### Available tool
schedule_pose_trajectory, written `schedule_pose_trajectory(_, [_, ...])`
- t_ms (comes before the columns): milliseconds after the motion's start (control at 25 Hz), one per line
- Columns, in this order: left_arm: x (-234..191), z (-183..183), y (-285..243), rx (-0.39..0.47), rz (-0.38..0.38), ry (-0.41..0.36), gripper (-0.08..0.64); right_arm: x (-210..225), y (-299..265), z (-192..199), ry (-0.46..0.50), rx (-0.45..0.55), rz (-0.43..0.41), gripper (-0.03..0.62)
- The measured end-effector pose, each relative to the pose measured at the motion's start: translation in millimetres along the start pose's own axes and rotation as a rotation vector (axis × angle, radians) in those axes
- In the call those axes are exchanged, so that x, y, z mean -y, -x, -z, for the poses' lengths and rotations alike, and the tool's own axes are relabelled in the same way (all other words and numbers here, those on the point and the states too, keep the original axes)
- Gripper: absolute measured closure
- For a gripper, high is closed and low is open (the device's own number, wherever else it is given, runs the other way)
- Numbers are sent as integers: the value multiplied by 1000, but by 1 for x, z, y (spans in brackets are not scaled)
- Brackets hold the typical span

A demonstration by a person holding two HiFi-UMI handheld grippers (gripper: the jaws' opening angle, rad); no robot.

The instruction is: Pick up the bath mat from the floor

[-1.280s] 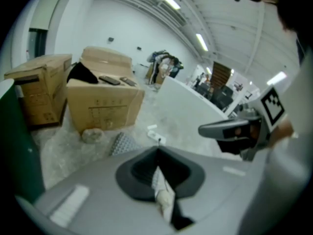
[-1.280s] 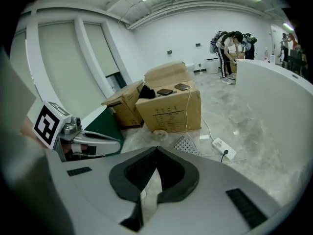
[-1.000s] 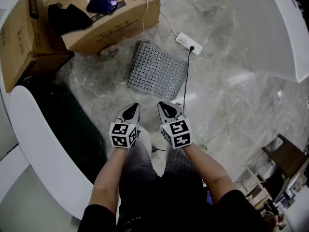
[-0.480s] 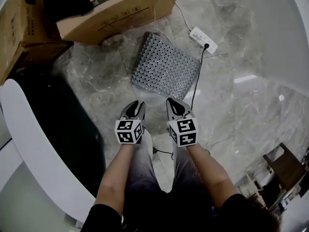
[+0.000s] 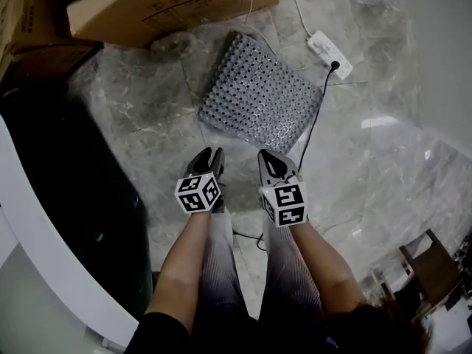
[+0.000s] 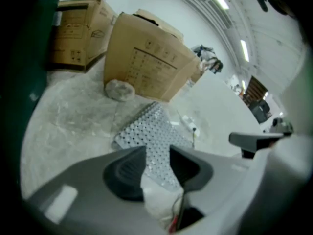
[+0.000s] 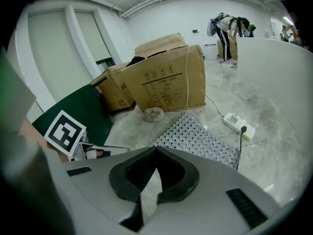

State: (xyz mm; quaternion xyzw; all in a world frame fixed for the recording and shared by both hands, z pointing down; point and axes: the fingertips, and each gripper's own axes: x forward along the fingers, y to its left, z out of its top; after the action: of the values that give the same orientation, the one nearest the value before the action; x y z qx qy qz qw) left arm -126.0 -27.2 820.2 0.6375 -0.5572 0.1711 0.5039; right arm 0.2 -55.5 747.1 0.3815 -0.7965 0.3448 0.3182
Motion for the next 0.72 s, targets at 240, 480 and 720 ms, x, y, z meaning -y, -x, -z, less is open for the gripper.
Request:
schedule_pose_trajectory(240, [-38,17,-41,27,-5,88,393,3,-45,26,32,-14,-40,594])
schedule_pose_trajectory(480, [-74,27,-80,61,-16,189,388,8,-76,50,48,-25,-61,594])
schedule_pose_trajectory(720, [-93,38,-105,56,-19,186,388,11,-100,76,26,-33,-65,594])
